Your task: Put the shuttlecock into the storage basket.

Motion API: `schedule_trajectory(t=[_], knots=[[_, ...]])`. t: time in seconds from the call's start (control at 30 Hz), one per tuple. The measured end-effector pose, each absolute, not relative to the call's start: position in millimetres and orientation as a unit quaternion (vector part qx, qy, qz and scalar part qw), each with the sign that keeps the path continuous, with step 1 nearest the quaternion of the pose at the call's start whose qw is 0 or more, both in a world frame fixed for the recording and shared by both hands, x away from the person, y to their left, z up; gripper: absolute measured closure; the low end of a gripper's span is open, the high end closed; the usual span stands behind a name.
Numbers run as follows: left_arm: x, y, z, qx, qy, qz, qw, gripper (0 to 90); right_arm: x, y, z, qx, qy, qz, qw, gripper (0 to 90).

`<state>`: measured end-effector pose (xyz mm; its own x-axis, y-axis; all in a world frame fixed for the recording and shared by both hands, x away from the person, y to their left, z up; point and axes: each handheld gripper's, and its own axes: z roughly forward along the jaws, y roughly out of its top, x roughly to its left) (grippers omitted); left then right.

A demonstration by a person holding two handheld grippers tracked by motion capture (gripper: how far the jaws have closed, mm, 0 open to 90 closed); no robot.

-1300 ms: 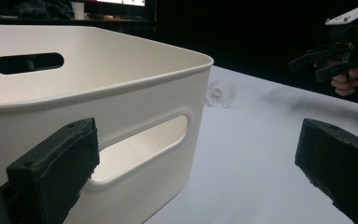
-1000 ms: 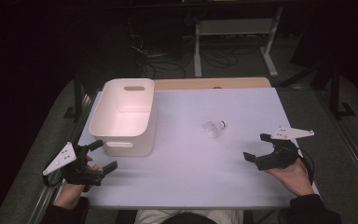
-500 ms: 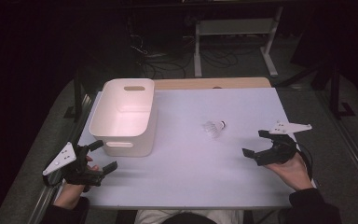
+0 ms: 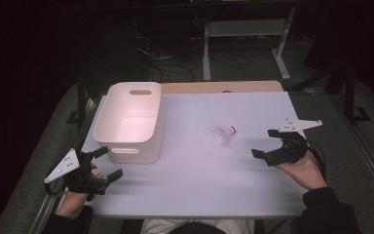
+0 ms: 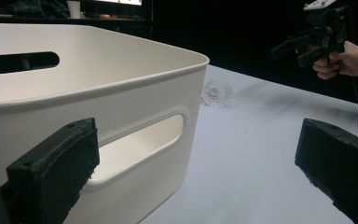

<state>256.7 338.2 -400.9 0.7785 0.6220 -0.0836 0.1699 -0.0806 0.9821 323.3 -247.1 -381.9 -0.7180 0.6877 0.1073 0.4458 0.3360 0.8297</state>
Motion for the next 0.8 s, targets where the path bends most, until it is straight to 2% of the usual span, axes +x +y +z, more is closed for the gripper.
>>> schedule_trajectory(t=[0.8], knots=[[256.0,338.8,-400.6,0.708,0.278,0.184,0.622,0.0,352.7,-229.5,-376.4,0.326,0.833,0.433,0.114,0.0]])
